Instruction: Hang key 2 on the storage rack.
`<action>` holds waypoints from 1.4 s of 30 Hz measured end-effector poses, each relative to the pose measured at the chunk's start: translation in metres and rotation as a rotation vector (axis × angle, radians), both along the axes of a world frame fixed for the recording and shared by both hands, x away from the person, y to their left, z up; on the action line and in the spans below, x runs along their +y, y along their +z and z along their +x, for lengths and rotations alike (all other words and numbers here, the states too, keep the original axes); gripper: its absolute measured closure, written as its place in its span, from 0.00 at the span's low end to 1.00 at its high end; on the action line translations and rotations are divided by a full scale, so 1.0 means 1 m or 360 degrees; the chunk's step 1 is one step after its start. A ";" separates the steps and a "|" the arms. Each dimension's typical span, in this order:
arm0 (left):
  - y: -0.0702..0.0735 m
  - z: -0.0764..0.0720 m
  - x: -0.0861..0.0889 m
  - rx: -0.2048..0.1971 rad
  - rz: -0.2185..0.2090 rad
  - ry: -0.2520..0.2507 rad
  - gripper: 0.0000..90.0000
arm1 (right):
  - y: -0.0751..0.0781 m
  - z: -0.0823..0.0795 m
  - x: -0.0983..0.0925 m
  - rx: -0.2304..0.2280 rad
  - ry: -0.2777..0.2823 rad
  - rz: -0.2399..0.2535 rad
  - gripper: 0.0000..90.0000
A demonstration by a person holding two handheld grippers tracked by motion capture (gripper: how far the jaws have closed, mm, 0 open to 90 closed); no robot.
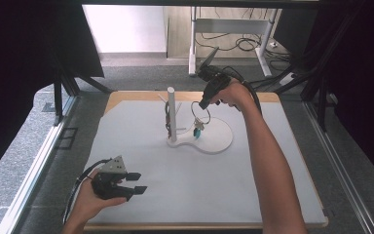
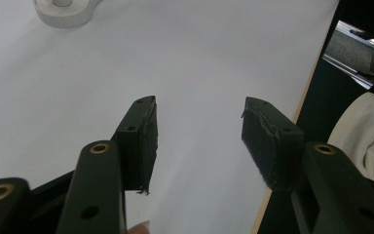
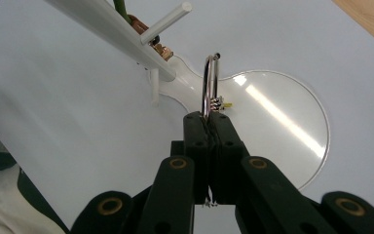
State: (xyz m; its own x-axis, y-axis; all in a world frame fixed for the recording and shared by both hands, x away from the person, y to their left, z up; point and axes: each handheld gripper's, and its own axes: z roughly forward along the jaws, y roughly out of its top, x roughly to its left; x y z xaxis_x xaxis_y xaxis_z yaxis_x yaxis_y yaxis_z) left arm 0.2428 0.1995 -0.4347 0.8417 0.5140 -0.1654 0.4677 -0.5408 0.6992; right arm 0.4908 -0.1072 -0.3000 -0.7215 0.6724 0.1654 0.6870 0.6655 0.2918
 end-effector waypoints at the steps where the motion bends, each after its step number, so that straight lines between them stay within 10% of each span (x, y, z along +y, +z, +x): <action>1: 0.000 0.000 0.000 0.0000 -0.0002 -0.0001 0.53 | 0.000 0.001 0.000 0.0001 0.0004 -0.0002 0.98; 42: 0.002 -0.003 0.004 -0.0023 -0.0023 0.0001 0.53 | -0.020 0.007 0.052 -0.0010 0.0074 0.0032 0.97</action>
